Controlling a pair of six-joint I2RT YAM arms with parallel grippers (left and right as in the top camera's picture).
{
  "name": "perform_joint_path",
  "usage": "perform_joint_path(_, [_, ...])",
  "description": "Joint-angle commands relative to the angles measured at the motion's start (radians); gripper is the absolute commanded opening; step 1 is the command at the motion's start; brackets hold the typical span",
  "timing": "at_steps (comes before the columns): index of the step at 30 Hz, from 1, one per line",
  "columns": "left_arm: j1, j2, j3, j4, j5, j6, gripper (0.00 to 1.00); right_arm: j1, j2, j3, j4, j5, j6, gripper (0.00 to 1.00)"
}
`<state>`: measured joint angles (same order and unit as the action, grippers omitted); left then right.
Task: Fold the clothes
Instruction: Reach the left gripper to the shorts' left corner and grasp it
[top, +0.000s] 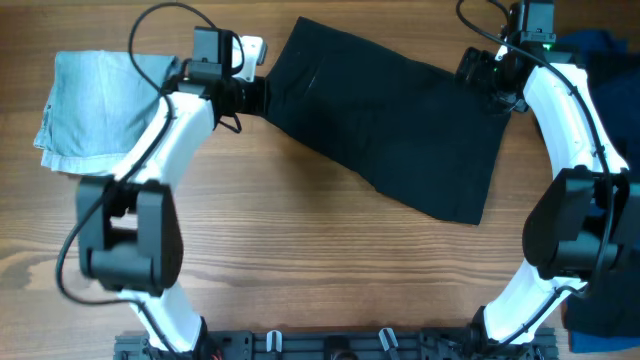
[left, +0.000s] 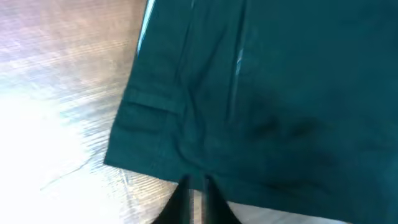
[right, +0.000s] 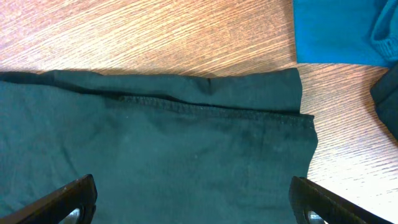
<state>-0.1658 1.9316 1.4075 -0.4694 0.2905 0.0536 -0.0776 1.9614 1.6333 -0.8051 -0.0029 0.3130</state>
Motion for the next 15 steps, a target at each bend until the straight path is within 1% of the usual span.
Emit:
perform_joint_path(1, [-0.031, 0.082, 0.014, 0.043, 0.016, 0.014, 0.04, 0.002, -0.021, 0.003, 0.002, 0.003, 0.002, 1.00])
perform_joint_path(4, [-0.044, 0.123, 0.014, 0.100, 0.008, 0.014, 0.04, 0.002, -0.021, 0.003, 0.002, 0.003, 0.002, 1.00])
perform_joint_path(10, [-0.045, 0.134, 0.014, 0.146, -0.019, 0.014, 0.04, 0.002, -0.021, 0.003, 0.002, 0.003, 0.002, 1.00])
perform_joint_path(15, [-0.045, 0.177, 0.014, 0.203, -0.019, 0.014, 0.04, 0.002, -0.021, 0.003, 0.002, 0.003, 0.002, 1.00])
